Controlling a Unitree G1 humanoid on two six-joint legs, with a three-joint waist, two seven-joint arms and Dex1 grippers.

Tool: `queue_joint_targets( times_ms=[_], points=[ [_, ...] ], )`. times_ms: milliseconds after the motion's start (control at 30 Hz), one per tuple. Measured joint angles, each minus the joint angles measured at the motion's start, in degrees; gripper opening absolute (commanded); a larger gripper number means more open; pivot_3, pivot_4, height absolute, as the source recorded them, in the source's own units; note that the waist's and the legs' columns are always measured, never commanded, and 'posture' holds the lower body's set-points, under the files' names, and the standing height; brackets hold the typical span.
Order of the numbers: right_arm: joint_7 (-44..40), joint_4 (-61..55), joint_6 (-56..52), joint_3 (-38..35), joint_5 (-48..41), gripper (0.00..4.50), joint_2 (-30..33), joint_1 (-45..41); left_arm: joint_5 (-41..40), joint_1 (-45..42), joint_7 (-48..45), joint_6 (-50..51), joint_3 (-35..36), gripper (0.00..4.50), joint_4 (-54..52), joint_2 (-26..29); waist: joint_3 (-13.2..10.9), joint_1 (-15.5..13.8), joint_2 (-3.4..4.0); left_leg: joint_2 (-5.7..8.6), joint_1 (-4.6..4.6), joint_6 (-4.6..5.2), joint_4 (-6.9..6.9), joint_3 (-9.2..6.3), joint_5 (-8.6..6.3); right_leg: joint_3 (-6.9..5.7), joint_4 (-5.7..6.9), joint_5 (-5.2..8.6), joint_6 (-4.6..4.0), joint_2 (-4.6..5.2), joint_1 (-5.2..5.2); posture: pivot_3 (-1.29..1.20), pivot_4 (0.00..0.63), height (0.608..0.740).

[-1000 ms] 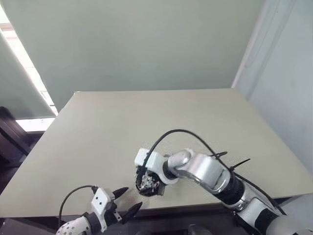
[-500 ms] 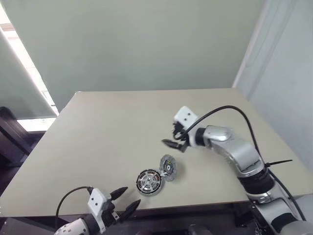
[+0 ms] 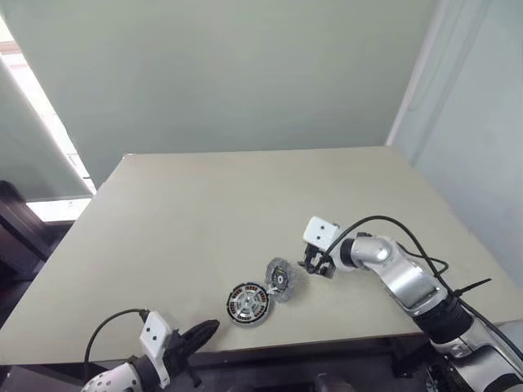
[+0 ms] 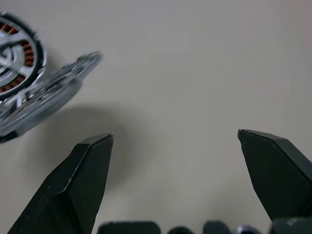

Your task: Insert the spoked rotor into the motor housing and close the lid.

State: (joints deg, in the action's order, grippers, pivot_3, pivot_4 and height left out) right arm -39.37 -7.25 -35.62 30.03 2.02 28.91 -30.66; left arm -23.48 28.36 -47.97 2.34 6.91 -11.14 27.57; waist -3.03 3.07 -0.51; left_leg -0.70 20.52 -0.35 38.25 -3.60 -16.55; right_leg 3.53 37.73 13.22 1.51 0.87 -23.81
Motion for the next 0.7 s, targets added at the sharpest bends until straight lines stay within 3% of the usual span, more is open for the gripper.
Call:
queue_joint_targets(
  times_ms=[367,700],
  points=[
    [-6.9,-1.36,-5.56,0.26,-4.46,4.5,-4.43,1.62,-0.05,0.73,0.66,0.44,2.18,0.03,-0.28,0.18,0.0,-0.03,-0.01,0.0,-0.04,0.0,0.01,-0.05,0.0,-0.03,0.0,0.0,0.0,0.0,0.04,0.0,0.0,0.74],
    [-5.74,-2.61,-12.9,0.2,-8.86,4.5,-13.33,1.98,-0.05,0.42,1.19,0.9,2.68,0.03,-0.78,0.15,0.0,0.01,0.01,-0.01,-0.15,-0.01,0.02,-0.06,0.0,-0.04,0.02,0.0,0.0,-0.01,0.14,0.0,0.0,0.74]
  ],
)
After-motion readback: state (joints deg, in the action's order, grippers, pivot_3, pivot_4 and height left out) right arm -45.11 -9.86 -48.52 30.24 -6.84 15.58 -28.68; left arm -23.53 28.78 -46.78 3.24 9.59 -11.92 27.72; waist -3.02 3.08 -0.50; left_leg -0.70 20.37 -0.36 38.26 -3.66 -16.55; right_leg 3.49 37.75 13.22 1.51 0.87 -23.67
